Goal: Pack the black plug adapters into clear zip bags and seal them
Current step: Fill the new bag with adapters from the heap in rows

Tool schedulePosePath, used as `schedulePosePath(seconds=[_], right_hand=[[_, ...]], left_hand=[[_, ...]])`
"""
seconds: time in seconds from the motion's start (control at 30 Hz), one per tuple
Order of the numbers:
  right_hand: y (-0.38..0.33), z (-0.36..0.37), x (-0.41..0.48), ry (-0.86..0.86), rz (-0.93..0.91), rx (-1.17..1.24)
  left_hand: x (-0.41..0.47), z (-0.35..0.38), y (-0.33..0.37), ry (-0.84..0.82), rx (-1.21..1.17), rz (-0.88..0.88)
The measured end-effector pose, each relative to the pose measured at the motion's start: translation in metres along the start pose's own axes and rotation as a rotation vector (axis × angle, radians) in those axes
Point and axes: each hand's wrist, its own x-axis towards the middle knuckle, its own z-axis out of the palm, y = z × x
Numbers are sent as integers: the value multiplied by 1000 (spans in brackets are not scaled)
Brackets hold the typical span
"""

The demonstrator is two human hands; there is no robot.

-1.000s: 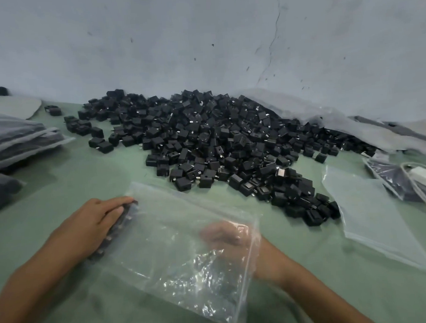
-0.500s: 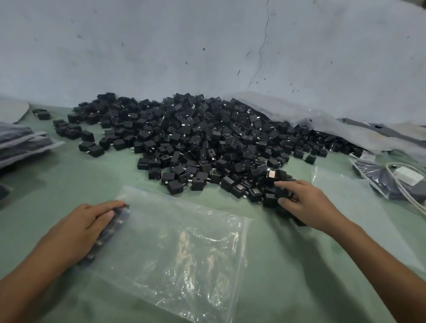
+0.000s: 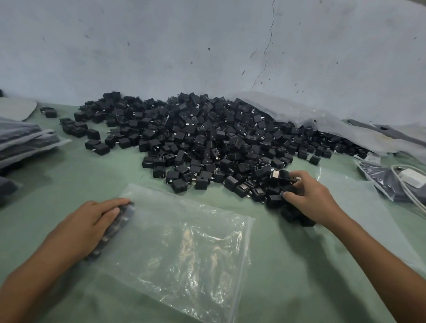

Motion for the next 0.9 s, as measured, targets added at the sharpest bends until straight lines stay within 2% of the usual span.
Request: schedulePosePath(seconds=[0.1,0.17,0.27,0.37,0.5,0.73,0.83,0.9], right_hand=[[-7,-4,-17,29,6,284],[-14,-3,-38,-15,44,521],[-17,5,-75,-178,56,717],[-21,22,-111,-416,107,883],[-36,47,-135,-675,89,932],[-84,89,-113,-800,123,1214],[-113,111,-93,-869,-6,1186],[-136,128,-81,-820,-55,1103]], left_hand=[[0,0,-1,11,-6,4],[0,0,0,13,-3,-7],[1,1,1,2,-12,-13],[0,0,2,2,-8,-11],[1,2,0,-10,0,-35],[-2,2,4,-15,-21,-58],[-2,2,5,-23,-10,-73],[-2,2,6,-30,-16,-70]])
